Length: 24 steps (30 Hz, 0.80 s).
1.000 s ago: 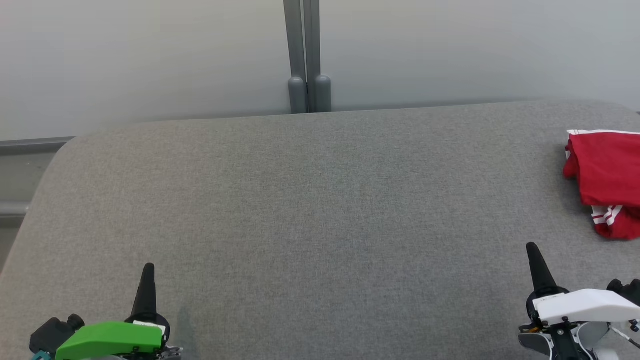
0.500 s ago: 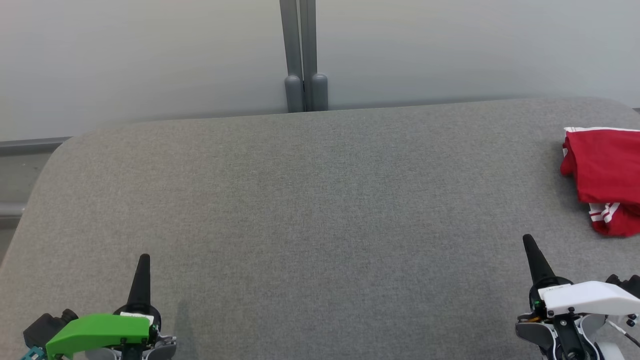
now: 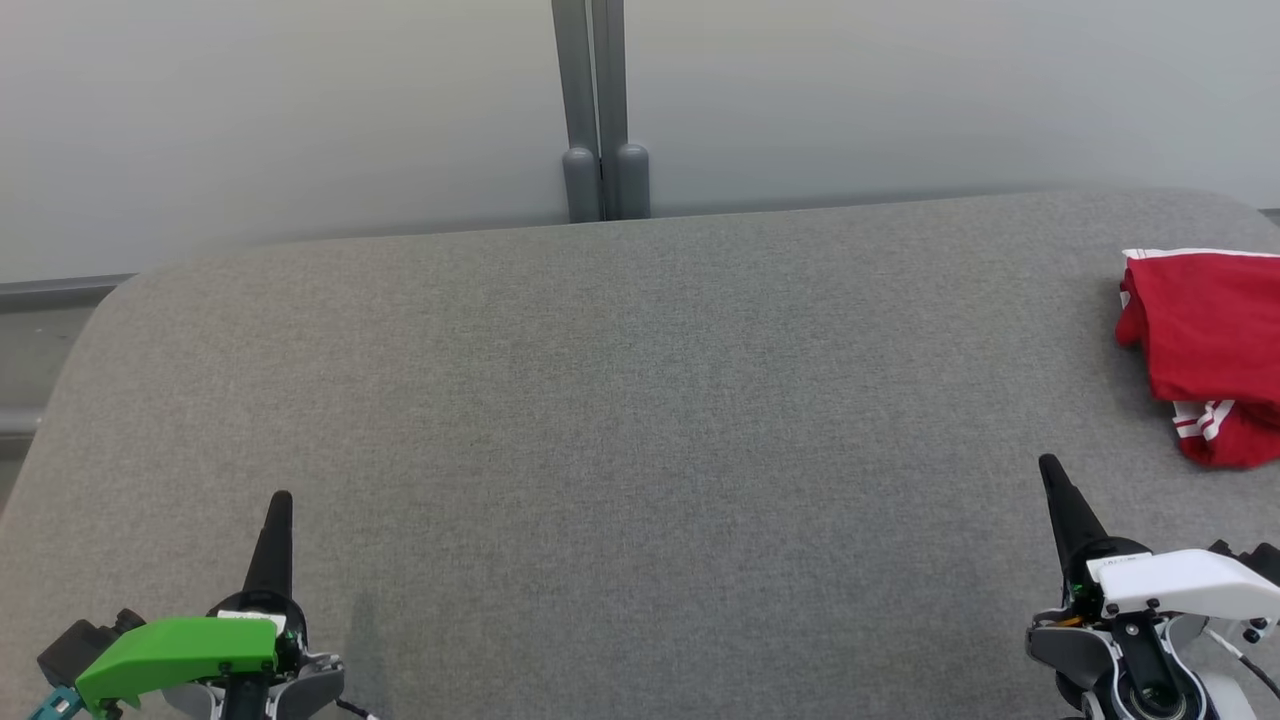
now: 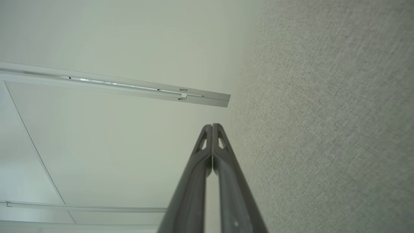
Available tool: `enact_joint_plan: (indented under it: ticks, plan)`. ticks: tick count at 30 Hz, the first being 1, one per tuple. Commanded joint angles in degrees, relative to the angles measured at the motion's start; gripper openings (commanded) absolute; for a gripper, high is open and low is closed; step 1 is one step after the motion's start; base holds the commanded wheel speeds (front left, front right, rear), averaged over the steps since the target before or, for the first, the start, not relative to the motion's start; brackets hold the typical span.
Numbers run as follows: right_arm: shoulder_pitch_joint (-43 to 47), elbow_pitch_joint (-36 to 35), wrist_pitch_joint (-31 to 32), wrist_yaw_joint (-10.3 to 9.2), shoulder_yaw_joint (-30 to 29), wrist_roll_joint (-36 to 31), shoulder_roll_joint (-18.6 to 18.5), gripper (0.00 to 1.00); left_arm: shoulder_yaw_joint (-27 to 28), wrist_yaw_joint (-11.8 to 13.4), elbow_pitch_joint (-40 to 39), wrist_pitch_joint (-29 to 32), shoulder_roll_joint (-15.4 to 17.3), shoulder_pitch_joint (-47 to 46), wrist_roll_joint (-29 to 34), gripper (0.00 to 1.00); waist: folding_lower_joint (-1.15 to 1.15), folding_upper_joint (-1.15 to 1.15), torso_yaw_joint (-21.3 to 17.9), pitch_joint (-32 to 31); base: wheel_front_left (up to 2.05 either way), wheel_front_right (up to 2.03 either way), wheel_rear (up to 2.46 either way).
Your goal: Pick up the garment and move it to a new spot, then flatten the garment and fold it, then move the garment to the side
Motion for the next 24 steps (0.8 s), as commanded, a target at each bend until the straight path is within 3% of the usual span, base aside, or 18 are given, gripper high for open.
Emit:
enact_joint_plan:
  ticks: [1, 24]
  plan:
    - [-0.85, -0.04, 0.39, 0.03, -0.06, 1.40, -0.34, 0.00, 0.39, -0.49, -0.48, 0.49, 0.41, -1.47, -1.08, 0.00, 0.00, 0.00, -0.05, 0.03, 0.00, 0.00, 0.00]
    - [-2.55, 0.58, 2.82, 0.02, -0.05, 11.27, -0.34, 0.00, 1.73, -0.50, -0.61, 2.99, 0.38, -2.91, -9.52, 0.00, 0.00, 0.00, -0.82, 0.44, 0.00, 0.00, 0.00]
